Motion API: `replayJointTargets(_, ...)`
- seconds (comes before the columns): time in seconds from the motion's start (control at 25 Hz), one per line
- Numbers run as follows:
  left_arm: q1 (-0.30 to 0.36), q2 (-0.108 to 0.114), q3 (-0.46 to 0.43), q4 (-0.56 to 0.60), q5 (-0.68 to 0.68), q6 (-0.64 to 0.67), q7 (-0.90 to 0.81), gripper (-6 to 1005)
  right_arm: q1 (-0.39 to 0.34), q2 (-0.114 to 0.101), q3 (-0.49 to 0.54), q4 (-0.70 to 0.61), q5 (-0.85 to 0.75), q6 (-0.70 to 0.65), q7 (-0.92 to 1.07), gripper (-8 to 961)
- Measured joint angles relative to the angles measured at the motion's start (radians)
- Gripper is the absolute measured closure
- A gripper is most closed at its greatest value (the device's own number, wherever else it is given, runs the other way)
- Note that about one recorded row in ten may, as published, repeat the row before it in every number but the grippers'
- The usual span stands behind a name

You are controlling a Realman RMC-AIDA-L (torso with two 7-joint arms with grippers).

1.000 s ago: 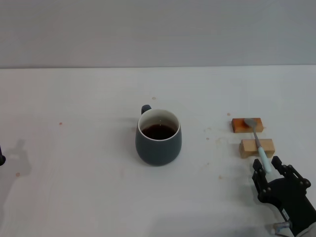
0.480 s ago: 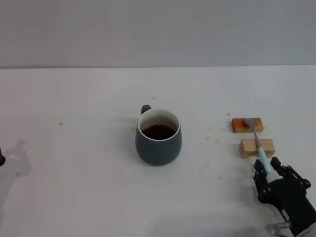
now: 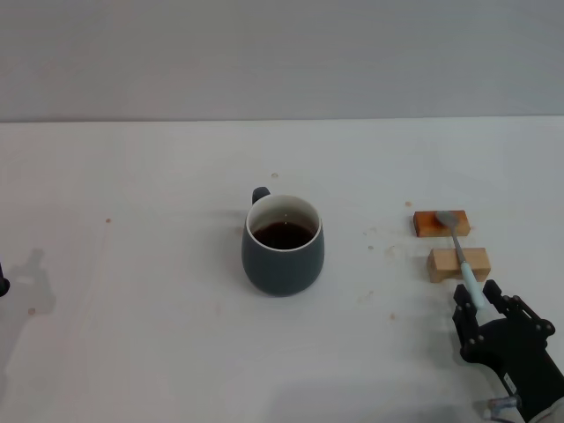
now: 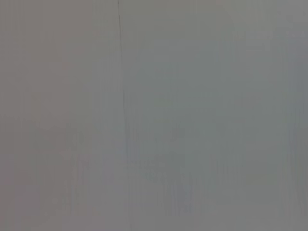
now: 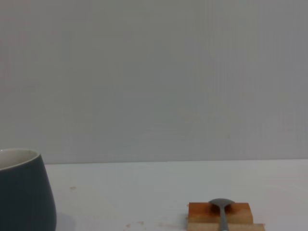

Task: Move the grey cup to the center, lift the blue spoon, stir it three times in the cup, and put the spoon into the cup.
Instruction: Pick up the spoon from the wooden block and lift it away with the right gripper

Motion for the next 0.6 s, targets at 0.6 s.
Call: replayJointTargets(0.6,0.003,0.002,0.000,0.003,0.000,0.000,0.000,1001,-0.011,0.001,0.036,0.013,0.002,-0.006,-0.013,822)
